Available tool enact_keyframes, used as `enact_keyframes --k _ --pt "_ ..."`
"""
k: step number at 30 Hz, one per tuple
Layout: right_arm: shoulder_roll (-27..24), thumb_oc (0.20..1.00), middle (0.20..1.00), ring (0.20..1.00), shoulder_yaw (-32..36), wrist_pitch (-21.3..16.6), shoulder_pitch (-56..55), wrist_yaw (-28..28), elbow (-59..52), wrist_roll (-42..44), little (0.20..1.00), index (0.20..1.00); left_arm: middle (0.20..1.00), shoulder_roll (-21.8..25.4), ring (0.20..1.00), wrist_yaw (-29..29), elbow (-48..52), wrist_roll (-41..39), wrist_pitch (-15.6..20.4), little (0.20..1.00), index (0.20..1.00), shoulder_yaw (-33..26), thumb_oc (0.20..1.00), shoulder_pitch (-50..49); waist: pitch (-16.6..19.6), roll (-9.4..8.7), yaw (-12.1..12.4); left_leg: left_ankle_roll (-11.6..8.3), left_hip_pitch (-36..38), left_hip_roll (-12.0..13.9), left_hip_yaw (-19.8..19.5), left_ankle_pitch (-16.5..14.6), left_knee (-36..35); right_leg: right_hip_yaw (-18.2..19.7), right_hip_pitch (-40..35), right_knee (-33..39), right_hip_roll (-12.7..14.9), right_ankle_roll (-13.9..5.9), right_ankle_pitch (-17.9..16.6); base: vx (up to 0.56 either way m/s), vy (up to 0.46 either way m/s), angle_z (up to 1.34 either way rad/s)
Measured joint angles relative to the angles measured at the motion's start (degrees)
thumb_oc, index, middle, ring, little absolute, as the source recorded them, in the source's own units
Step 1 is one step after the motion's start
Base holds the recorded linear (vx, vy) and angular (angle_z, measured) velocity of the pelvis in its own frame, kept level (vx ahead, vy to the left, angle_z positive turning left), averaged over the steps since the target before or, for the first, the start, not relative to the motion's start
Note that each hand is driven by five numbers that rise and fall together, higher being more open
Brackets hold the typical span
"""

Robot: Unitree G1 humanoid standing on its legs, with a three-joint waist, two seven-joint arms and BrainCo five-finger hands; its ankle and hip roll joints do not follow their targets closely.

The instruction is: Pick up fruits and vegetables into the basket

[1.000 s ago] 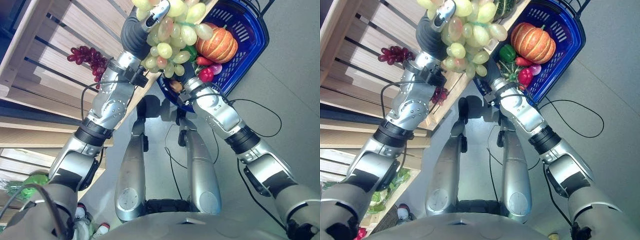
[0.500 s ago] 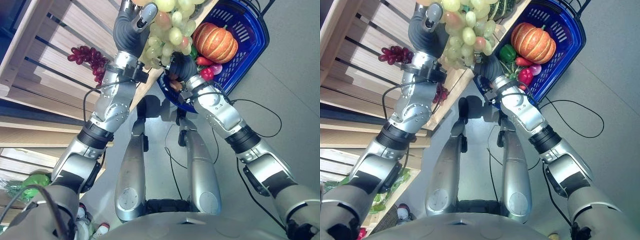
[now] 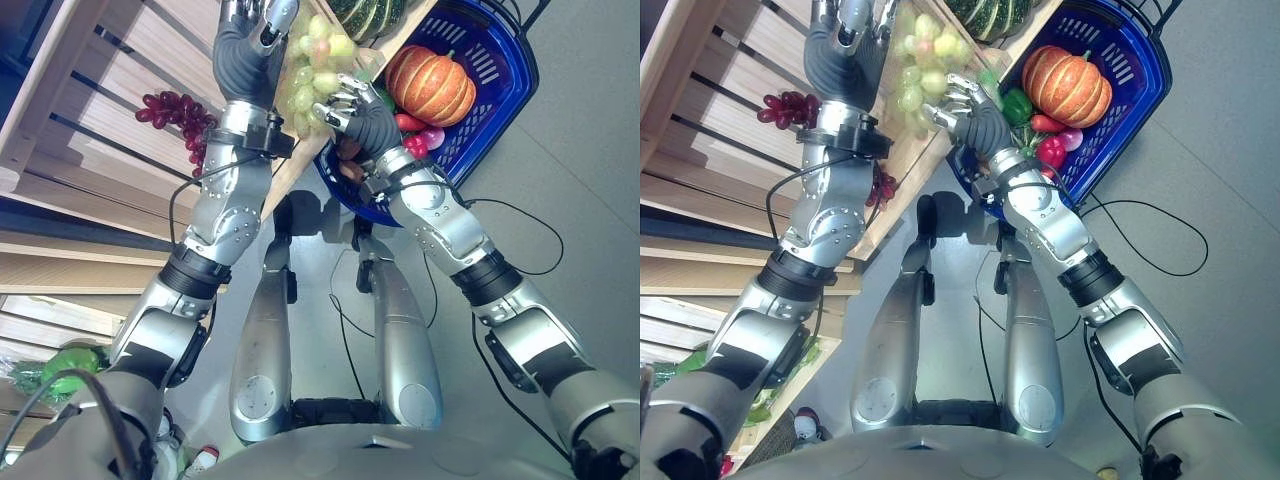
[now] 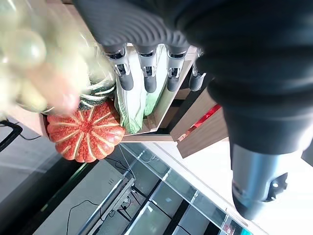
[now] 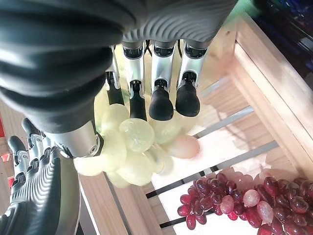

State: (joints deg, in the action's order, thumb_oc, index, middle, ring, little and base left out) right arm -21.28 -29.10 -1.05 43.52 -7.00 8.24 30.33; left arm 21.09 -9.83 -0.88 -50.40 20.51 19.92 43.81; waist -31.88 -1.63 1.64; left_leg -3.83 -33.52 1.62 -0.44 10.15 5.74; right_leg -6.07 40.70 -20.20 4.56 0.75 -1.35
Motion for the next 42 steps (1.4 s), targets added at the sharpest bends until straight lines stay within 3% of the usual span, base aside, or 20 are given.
enact_keyframes --k 25,42 --pt "0.0 0.2 0.2 0.2 1.9 -2.0 -0.6 -0.1 0.1 0.2 0.2 0.2 1.0 0.0 1.0 -3.8 -1.0 3.4 2.3 1.0 1.0 -2.5 1.0 -0.3 0.0 0.3 0.0 -0.02 0.5 -0.6 0.0 0.1 -0.1 0.2 0.0 -0.9 0.7 -0.25 0.3 0.0 0.0 0.0" --pt "0.0 0.2 0.2 0.2 8.2 -7.2 -2.7 -1.4 0.1 2.6 0.2 0.2 1.0 0.2 1.0 -8.7 -10.4 10.3 5.1 1.0 1.0 -6.1 1.0 -0.7 0.0 0.33 -0.4 0.0 0.5 -0.6 0.4 -0.1 -0.1 0.6 0.1 -0.8 0.6 -0.35 0.4 0.0 0.0 0.0"
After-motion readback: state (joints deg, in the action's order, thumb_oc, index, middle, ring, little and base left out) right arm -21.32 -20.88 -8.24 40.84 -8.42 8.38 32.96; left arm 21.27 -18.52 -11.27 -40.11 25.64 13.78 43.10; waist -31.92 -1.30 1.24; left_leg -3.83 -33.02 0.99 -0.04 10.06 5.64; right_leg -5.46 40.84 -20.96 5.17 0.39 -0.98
